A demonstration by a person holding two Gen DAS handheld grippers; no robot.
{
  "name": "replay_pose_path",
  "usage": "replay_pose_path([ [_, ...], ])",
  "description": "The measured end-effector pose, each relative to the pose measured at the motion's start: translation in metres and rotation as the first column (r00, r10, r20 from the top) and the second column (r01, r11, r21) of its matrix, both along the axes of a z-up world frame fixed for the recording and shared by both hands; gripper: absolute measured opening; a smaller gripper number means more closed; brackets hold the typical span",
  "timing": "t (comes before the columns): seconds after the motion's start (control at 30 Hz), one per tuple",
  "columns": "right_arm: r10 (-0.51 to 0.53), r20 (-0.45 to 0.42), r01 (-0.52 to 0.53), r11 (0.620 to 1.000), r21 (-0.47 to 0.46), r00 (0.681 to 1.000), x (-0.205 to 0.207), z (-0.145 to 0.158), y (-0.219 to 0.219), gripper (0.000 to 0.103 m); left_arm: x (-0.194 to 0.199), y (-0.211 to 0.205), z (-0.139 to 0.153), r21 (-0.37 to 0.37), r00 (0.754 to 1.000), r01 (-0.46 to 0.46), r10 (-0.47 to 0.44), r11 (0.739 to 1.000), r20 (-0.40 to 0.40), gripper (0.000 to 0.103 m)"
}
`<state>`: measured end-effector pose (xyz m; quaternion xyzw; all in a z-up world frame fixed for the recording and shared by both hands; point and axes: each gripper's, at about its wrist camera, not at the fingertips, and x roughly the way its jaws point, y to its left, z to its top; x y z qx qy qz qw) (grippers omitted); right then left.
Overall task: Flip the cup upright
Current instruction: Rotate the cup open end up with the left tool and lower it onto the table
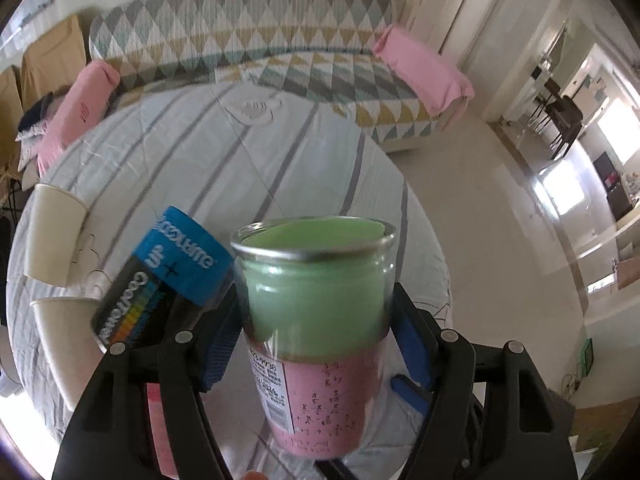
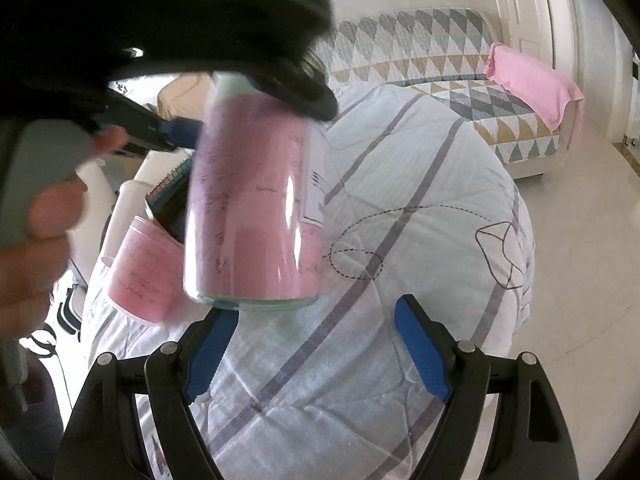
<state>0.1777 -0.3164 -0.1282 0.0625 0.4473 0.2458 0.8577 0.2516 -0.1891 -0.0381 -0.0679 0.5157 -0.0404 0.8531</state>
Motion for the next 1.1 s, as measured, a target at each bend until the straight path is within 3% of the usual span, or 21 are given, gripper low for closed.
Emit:
replay_pose_path([
  [0.37, -0.055, 0.046, 0.057, 0.996, -0.062, 0.997, 0.017, -0.004, 0.014, 0.082, -0.035, 0.021, 0.023, 0.017, 0.976, -0.06, 0.055, 0.998, 0.208, 0.071],
  [0.6, -0.08, 0.083, 0.089, 0.99, -0.108, 0.993, 0.023, -0.005, 0.024, 0.082, -0.048, 0.031, 0.02, 0.01, 0.959, -0.081, 0.075, 0.997, 0.274, 0.071],
  [0.83, -0.077, 0.104, 0.087, 0.991, -0.098, 0.992, 0.016, -0.004, 0.02, 0.082, -0.054, 0.038, 0.011, -0.006, 0.946, -0.103, 0.1, 0.995, 0.308, 0.071],
  [1.1, -0.071, 0.135, 0.087, 0.989, -0.118, 0.988, 0.007, -0.005, 0.021, 0.082, -0.062, 0.033, 0.007, 0.009, 0.937, -0.071, 0.063, 0.997, 0.343, 0.071],
])
